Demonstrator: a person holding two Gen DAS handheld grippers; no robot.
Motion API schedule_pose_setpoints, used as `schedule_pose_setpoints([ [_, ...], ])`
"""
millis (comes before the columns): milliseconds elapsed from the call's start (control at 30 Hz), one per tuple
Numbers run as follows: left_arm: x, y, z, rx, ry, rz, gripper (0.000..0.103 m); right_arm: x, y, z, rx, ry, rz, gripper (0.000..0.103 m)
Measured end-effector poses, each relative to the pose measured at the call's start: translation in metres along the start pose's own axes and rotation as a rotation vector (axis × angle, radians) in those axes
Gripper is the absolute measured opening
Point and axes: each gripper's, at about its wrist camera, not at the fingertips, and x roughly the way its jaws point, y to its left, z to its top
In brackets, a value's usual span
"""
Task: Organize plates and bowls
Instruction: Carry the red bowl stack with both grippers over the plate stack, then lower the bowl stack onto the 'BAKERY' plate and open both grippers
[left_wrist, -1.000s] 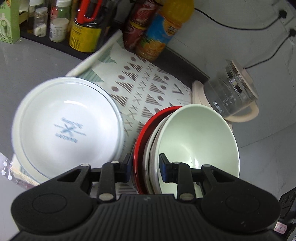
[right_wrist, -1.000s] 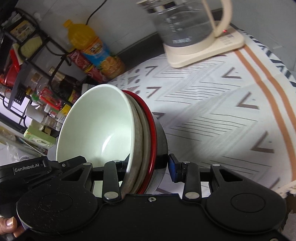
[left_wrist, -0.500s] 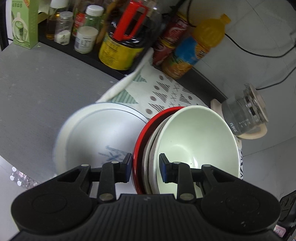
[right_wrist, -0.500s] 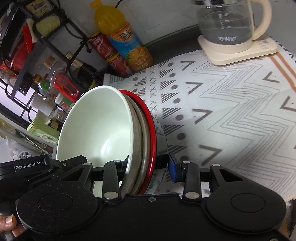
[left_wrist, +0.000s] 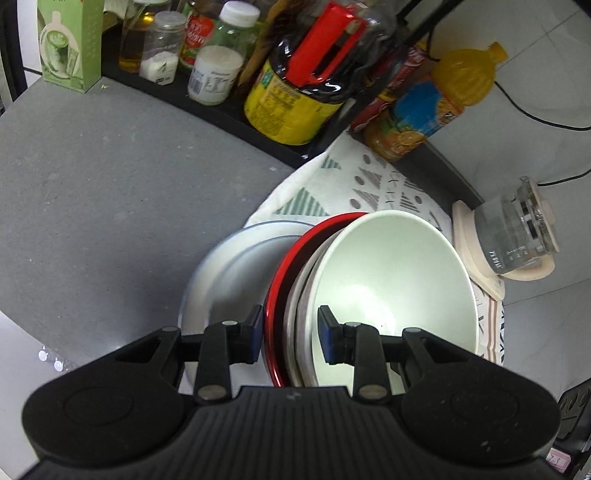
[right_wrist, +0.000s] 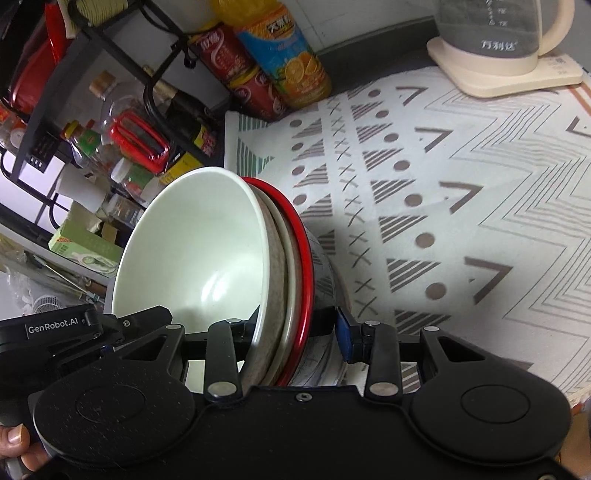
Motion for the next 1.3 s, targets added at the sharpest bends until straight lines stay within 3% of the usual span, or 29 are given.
schedule_pose_setpoints([
  [367, 0.005, 0.01, 0.014, 0.048, 0.02, -0.015, 0.029, 0.017, 0.014, -0.003, 0.024, 0.019, -0.033, 0.036],
  [600, 0.007, 0.014, 0.019, 0.055, 0.047, -0.064, 0.029, 0.019, 0.012, -0.01, 0.086, 0.014, -0.05, 0.037],
  [767, 0.002, 0.014, 0.022, 0.109, 0.05, -0.075, 0.034, 0.013, 0.017, -0.016, 0.098, -0.029, -0.059, 0.044],
  [833, 0.001, 0.015, 0.023, 0.128, 0.057, -0.074, 0.04, 0.008, 0.02, -0.018, 0.092, -0.062, -0.072, 0.057],
  [1100, -0.002, 0.016, 0.028, 0.218, 0.056, -0.086, 0.055, -0.01, 0.03, -0.026, 0.129, -0.179, -0.145, 0.07],
  [1300, -0.009, 0.008, 0.029, 0.298, 0.012, -0.086, 0.069, -0.028, 0.034, -0.036, 0.151, -0.245, -0.186, 0.082],
])
